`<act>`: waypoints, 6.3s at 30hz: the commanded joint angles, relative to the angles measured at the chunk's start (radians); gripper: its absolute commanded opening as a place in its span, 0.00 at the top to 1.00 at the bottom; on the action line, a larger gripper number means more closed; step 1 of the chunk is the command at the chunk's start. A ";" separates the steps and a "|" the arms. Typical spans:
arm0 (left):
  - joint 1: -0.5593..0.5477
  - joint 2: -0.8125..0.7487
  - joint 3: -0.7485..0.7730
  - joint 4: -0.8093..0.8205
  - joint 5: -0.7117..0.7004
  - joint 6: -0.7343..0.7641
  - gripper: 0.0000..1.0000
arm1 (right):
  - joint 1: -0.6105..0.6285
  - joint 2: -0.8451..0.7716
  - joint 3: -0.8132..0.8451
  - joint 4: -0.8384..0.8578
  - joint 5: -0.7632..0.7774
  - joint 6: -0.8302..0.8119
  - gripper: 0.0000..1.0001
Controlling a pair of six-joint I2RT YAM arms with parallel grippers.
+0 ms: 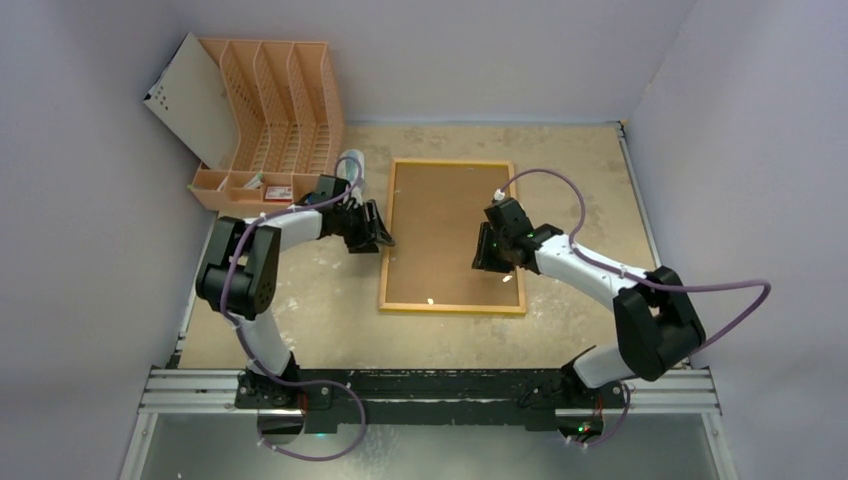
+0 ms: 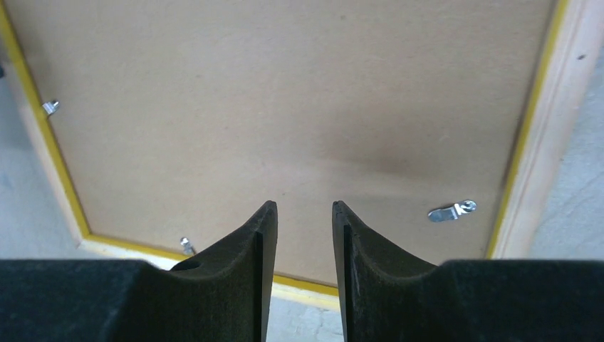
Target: Put the photo into the frame
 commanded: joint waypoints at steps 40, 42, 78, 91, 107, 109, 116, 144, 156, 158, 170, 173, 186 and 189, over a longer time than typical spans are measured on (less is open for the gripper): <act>0.010 0.026 -0.028 -0.109 -0.068 0.042 0.73 | -0.110 0.015 -0.126 -0.128 0.186 0.013 0.72; 0.011 0.027 -0.028 -0.109 -0.068 0.042 0.73 | -0.115 0.015 -0.132 -0.129 0.183 0.010 0.72; 0.016 0.036 -0.026 -0.117 -0.082 0.045 0.74 | -0.117 0.032 -0.089 -0.106 0.067 -0.057 0.74; 0.019 0.036 -0.017 -0.125 -0.087 0.054 0.75 | -0.152 0.041 -0.063 -0.145 0.193 -0.023 0.79; 0.028 0.040 -0.016 -0.148 -0.118 0.072 0.76 | -0.173 -0.008 -0.040 -0.066 0.271 -0.074 0.79; 0.028 0.037 -0.011 -0.151 -0.127 0.075 0.75 | -0.174 -0.032 -0.042 -0.030 0.280 -0.090 0.78; 0.028 0.014 0.025 -0.169 -0.072 0.102 0.70 | -0.173 -0.097 -0.003 -0.002 0.155 -0.149 0.74; -0.351 0.033 0.162 0.155 0.078 0.001 0.55 | -0.191 -0.043 -0.173 -0.002 -0.062 -0.081 0.46; -0.455 0.171 0.251 0.274 0.124 -0.014 0.60 | -0.188 -0.093 -0.171 0.044 -0.088 -0.060 0.49; -0.463 0.185 0.256 0.281 0.124 -0.013 0.61 | -0.187 -0.097 -0.159 0.024 -0.026 -0.044 0.50; -0.514 0.243 0.283 0.149 0.046 0.018 0.67 | -0.173 -0.041 -0.098 -0.017 0.011 -0.100 0.62; -0.515 0.263 0.297 0.084 0.001 0.035 0.67 | -0.150 -0.024 -0.085 -0.019 0.001 -0.106 0.62; -0.515 0.313 0.321 -0.030 -0.081 0.054 0.68 | -0.099 0.022 -0.083 -0.052 0.007 -0.149 0.61; -0.515 0.329 0.332 -0.060 -0.099 0.059 0.69 | -0.094 0.031 -0.085 -0.056 0.023 -0.147 0.62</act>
